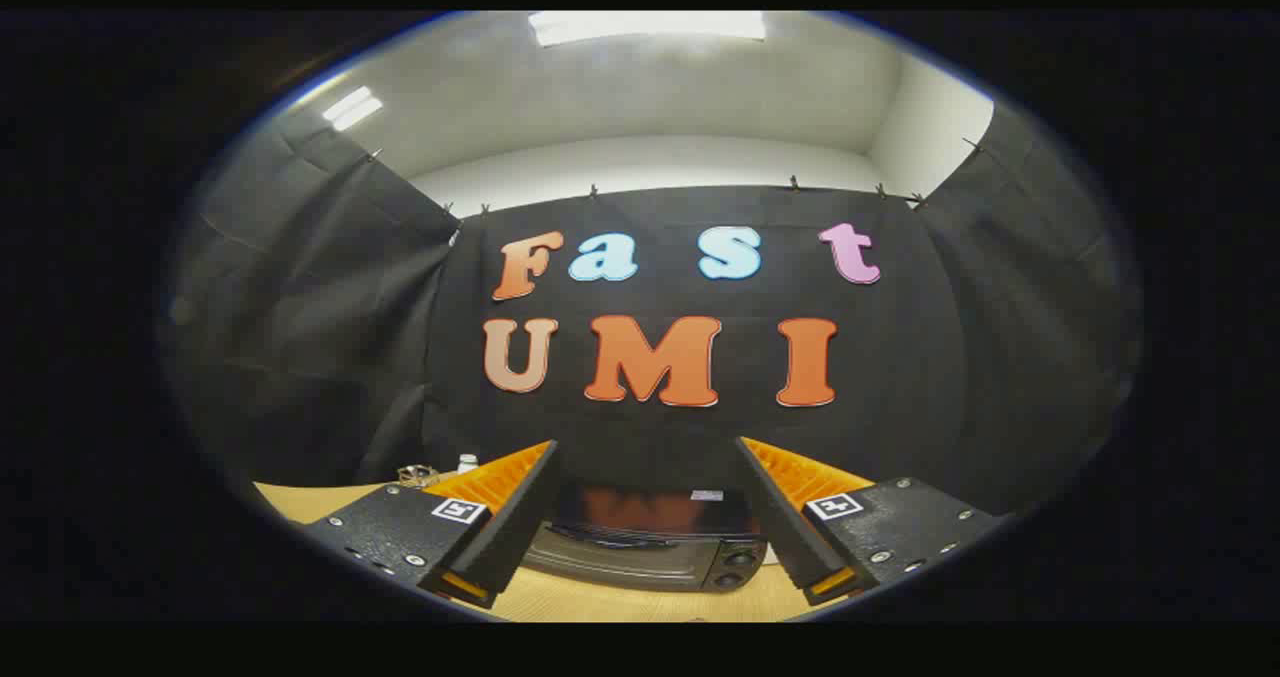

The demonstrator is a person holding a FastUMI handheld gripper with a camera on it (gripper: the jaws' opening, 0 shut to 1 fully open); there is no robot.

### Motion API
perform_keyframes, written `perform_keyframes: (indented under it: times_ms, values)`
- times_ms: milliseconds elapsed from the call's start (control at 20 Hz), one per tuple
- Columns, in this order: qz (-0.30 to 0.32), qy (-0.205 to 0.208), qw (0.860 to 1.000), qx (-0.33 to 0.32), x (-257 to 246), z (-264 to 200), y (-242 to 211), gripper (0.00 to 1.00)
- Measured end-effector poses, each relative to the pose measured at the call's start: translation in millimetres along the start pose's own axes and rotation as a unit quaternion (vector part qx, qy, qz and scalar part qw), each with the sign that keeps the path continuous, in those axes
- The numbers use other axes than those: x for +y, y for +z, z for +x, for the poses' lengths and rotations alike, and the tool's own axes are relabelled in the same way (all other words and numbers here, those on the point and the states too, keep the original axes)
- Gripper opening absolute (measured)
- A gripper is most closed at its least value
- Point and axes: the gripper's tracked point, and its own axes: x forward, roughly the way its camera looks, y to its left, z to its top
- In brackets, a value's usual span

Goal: Open the toaster oven, put the food inside, and close the toaster oven door.

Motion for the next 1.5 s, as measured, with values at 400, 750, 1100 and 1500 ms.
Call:
perform_keyframes:
  times_ms: [400, 750, 1100, 1500]
  values:
    - [0.016, 0.013, 1.0, 0.011, 7, 0, 0, 1.0]
    - [0.016, 0.015, 1.0, 0.01, 10, 1, 1, 1.0]
    - [0.018, 0.019, 1.0, 0.012, 17, 7, -4, 1.0]
    - [0.004, 0.022, 0.999, 0.042, 33, 25, -41, 1.0]
